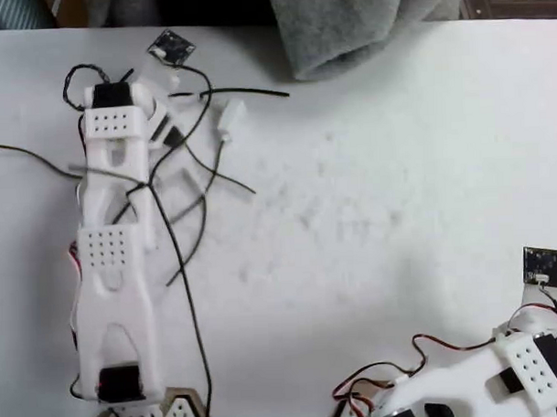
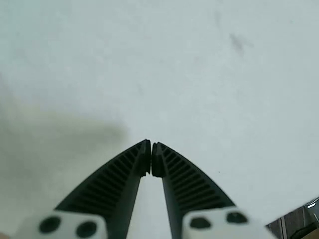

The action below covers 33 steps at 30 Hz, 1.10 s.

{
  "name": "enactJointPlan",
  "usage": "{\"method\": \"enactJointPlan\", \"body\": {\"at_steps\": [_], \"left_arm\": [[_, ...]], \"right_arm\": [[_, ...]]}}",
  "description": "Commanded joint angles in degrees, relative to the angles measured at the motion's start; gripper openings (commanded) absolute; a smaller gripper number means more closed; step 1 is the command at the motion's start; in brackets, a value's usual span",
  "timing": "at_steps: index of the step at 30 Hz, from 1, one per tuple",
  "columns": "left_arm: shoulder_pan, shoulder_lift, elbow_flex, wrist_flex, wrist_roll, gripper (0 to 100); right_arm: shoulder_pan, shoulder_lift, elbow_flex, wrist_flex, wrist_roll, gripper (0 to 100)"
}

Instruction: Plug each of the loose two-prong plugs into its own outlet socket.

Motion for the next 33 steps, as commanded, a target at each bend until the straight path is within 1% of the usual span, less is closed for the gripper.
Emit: {"method": "enactJointPlan", "body": {"at_steps": [1, 6, 10, 13, 16, 19, 22, 26, 29, 33], "left_arm": [[-0.5, 0.0, -17.0, 8.8, 2.0, 41], [-1.5, -9.2, -15.8, 14.2, 1.1, 41], [-4.1, -16.3, -15.5, 15.0, 1.5, 41], [-6.9, -22.0, -15.6, 15.0, 4.6, 41], [-9.6, -28.7, -15.3, 15.1, 5.6, 41], [-11.9, -35.5, -15.3, 15.2, 6.1, 41], [-14.3, -43.2, -13.5, 15.2, 7.1, 41], [-16.7, -57.0, -4.1, 15.2, 7.2, 41], [-17.6, -69.2, 6.9, 15.2, 7.2, 41], [-17.4, -87.2, 23.1, 15.0, 7.2, 41]], "right_arm": [[-0.7, -1.2, -3.3, -1.1, 0.4, 1.9], [-3.1, -1.2, -5.0, -1.0, 0.0, 1.9], [-4.7, -1.2, -7.6, -0.7, -1.1, 1.9], [-5.1, -1.2, -11.6, -0.7, -8.3, 1.9], [-5.3, -1.2, -17.1, -0.7, -14.1, 1.9], [-7.6, -1.2, -22.7, -0.3, -18.0, 1.9], [-10.1, -2.7, -28.9, 2.4, -21.6, 1.9], [-13.8, -10.0, -35.9, 6.3, -27.3, 1.9], [-17.4, -18.3, -38.3, 6.6, -30.3, 1.9], [-22.8, -30.2, -38.9, 6.5, -32.4, 1.9]]}}
